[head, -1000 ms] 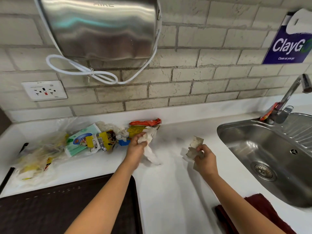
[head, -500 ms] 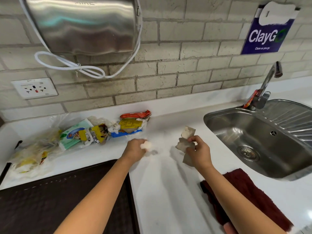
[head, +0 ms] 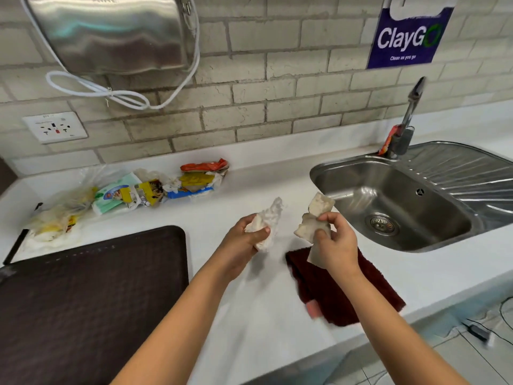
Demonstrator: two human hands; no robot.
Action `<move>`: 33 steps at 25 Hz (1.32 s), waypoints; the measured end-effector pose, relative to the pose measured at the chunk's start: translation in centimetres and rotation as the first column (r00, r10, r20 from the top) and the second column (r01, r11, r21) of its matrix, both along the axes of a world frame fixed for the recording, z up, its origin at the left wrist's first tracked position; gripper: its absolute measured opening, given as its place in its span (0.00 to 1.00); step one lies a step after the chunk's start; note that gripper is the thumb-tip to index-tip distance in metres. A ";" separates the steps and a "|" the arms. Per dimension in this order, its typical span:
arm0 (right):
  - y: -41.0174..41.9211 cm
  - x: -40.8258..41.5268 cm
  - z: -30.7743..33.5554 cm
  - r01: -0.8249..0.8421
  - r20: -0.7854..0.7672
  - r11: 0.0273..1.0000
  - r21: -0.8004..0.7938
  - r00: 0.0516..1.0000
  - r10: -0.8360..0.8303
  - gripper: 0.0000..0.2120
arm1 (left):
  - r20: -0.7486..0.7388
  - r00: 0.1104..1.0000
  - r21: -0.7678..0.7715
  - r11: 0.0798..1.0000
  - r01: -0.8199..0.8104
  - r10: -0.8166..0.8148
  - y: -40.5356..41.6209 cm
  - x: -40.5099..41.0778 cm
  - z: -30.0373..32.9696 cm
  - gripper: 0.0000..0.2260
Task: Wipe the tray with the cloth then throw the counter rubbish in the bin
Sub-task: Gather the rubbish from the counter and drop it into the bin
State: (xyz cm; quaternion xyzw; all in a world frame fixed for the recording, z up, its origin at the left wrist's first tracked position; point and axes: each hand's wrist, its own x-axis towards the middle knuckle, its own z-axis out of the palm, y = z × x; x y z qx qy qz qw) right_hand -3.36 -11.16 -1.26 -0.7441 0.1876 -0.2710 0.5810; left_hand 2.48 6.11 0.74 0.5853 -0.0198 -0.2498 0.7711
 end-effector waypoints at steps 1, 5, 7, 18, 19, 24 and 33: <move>-0.5 -1.3 -0.3 -0.009 -0.003 1.000 0.005 1.000 0.009 0.18 | -0.023 1.000 -0.005 1.000 0.006 -0.006 -0.6 -1.7 -0.4 0.17; -1.6 -6.9 -1.4 -0.048 0.097 0.999 -0.001 0.994 0.047 0.13 | -0.097 0.994 -0.031 0.999 0.040 -0.043 -2.5 -8.5 -1.2 0.14; -1.9 -9.0 -2.2 -0.052 0.150 0.999 -0.003 0.987 0.052 0.14 | -0.139 0.989 -0.064 0.997 0.049 -0.058 -3.0 -11.0 -1.8 0.15; -3.8 -22.0 -14.6 0.009 0.154 1.000 -0.003 0.988 -0.009 0.12 | -0.589 0.800 0.022 0.987 0.160 -0.116 -3.4 -23.4 -13.7 0.17; -3.9 -23.2 -16.4 0.033 0.068 0.999 0.041 0.997 -0.035 0.13 | -0.618 0.781 0.078 0.982 0.172 -0.088 -3.4 -23.6 -15.2 0.16; -2.8 -27.6 -25.3 0.145 -0.417 0.967 0.211 0.908 -0.045 0.20 | -0.756 0.653 0.195 0.967 0.166 0.040 -3.5 -24.8 -22.8 0.09; 0.2 -30.8 -39.4 0.268 -0.719 0.913 0.308 0.694 0.039 0.16 | -0.834 0.546 0.237 0.948 0.214 0.085 -4.6 -26.5 -36.5 0.15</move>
